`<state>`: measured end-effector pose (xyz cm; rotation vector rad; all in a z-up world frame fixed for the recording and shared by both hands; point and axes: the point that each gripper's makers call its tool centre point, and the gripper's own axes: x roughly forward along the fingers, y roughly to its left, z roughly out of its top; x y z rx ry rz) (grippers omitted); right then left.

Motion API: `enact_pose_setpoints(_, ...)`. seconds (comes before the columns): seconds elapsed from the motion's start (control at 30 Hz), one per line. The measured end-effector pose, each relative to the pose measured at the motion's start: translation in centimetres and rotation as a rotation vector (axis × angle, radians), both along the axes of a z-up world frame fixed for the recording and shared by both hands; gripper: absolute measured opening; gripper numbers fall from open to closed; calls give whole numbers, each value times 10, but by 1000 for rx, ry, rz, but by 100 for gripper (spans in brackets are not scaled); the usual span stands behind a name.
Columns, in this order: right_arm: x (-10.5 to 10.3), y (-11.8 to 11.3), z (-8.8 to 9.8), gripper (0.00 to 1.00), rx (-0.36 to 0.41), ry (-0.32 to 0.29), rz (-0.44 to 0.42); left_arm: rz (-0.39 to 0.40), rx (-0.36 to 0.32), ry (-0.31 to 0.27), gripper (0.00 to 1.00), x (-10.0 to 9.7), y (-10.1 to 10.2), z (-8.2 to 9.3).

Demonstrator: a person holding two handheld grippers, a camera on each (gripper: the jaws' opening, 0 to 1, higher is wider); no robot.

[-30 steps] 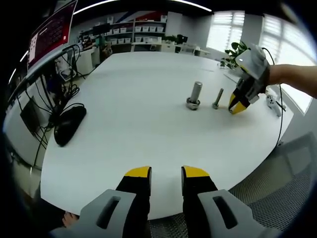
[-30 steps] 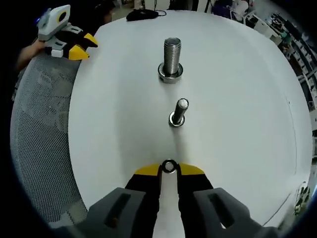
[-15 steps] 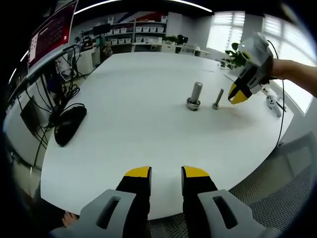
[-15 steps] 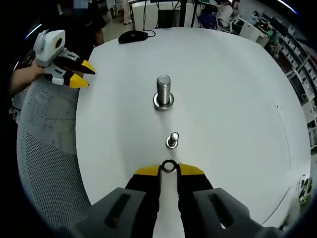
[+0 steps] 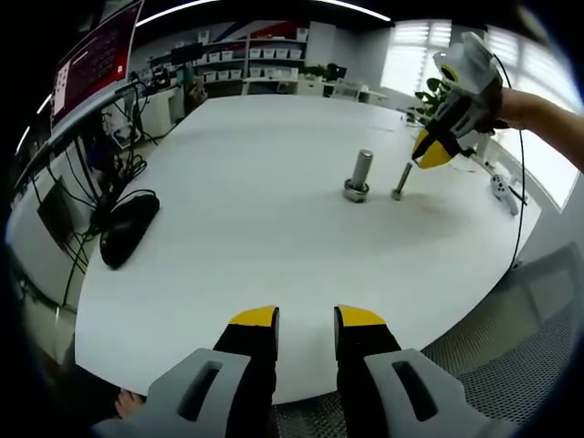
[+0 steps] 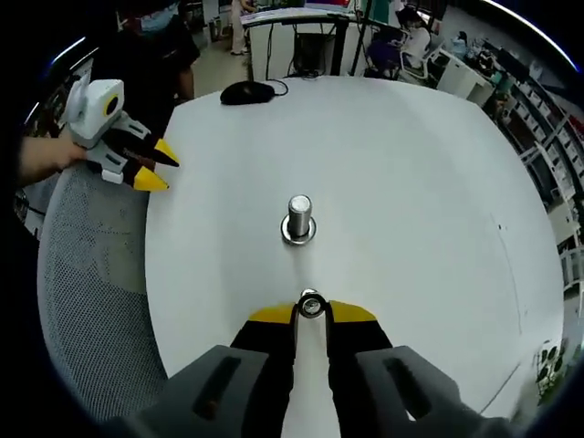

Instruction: Place the washer onto the threaded stud by aligning its center hole with the stud, sliding it down to the base, and recovering from edge contact or off-axis alignment until the washer reaches the visible bottom stop.

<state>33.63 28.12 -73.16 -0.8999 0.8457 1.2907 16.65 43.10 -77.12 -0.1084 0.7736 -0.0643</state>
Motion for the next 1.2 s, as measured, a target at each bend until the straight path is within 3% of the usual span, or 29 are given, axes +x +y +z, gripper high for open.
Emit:
enact_pose_setpoints(0.4,5,4,-8,14,-34,8,12,-2,4,-4,22,1,1,0)
enact_pose_setpoints(0.8,3,4,-35,14,-103,22,46,1,3,1,22,0,1,-1)
enact_pose_setpoints(1.03,3,7,-47,14,-119,43,56,2,-1,1,21,0,1,0)
enact_pose_setpoints(1.2,0,10,-53,16,-111,44,109,-5,4,-1,21,1,1,0)
